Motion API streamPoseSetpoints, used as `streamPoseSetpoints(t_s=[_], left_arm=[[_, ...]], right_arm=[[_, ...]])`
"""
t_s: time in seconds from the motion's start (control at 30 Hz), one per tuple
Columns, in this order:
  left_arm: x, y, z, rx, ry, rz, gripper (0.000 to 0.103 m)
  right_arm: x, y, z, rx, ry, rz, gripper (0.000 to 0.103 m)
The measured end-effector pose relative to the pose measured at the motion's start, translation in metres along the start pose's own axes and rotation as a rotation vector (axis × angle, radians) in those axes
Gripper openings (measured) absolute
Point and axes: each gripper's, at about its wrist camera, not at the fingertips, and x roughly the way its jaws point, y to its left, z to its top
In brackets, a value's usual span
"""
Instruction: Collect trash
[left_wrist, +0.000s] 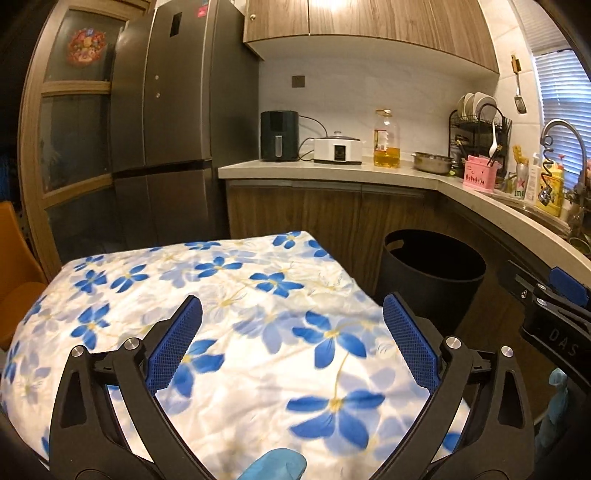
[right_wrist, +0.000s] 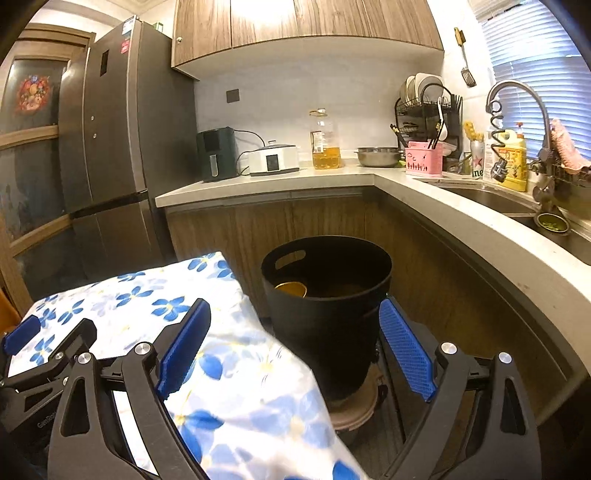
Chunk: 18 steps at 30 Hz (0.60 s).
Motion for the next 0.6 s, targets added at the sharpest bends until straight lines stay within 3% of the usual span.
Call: streamPoseSetpoints(t_s=[0.13,0.6], left_arm=[[-0.025,0.015,-0.012,-0.01,-0.001,0.006,0.097],[-0.087,0.047,-0.036,-0.04,-0.019,0.02,0.097]], right_arm=[[-0.029,0.01,-0.01,-0.012,-0.006,0.013,0.094],[-0.1,0.044,-0.038,-0.066,-0.048,0.054,0.094]])
